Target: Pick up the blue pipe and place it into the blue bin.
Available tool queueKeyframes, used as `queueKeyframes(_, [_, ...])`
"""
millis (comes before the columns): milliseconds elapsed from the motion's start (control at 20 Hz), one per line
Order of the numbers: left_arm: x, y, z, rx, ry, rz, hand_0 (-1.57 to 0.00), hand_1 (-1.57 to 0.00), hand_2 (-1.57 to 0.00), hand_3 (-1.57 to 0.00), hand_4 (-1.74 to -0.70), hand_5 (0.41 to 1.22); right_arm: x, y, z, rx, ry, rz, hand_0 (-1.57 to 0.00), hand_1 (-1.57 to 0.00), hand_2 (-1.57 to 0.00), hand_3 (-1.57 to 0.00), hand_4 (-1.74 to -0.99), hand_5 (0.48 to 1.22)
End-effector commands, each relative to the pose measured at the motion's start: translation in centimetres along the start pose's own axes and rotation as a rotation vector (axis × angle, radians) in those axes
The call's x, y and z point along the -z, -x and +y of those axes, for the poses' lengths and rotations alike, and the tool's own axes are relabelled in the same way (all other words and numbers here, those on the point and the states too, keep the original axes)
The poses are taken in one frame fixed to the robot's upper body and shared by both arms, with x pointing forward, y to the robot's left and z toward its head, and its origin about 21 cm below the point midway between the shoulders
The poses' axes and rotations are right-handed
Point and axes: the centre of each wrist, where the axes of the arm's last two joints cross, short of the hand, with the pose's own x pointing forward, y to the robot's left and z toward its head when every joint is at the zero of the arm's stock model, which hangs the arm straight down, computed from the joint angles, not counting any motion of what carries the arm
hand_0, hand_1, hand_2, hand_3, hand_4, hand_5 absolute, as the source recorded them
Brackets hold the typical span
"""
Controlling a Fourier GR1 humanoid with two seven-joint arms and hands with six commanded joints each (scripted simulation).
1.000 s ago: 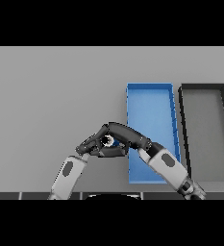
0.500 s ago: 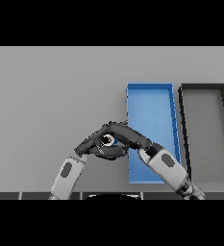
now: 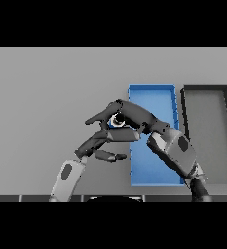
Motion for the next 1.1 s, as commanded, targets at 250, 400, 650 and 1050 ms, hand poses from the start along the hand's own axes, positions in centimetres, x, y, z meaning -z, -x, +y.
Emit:
queueKeyframes(250, [-0.1,0.0,0.0,0.011,0.002,0.035,0.00,0.00,0.00,0.00,-0.89,0.428,0.4,-5.2,-5.9,-0.114,0.287,-0.041,-1.57,-1.57,-1.57,-1.57,-1.741,1.221])
queueKeyframes(400, [0.1,-0.2,0.0,0.009,-0.002,0.020,0.00,0.00,0.00,0.00,-0.89,0.415,-0.8,-5.4,-9.4,-0.122,0.423,0.004,-1.57,-1.57,-1.57,-1.57,-1.741,1.221])
queueKeyframes(650, [-0.5,-0.1,0.1,0.042,-0.006,0.016,0.00,0.00,0.00,0.00,-0.87,0.415,-5.5,-2.6,-12.6,-0.117,0.588,0.142,-1.57,-1.57,-1.57,-1.57,-1.741,1.221])
queueKeyframes(1050, [-0.7,0.3,-0.6,0.009,0.002,0.020,0.00,0.00,0.00,0.00,-0.88,0.423,-13.0,3.9,-11.2,0.001,0.756,0.386,-1.57,-1.57,-1.57,-1.57,-1.741,1.221])
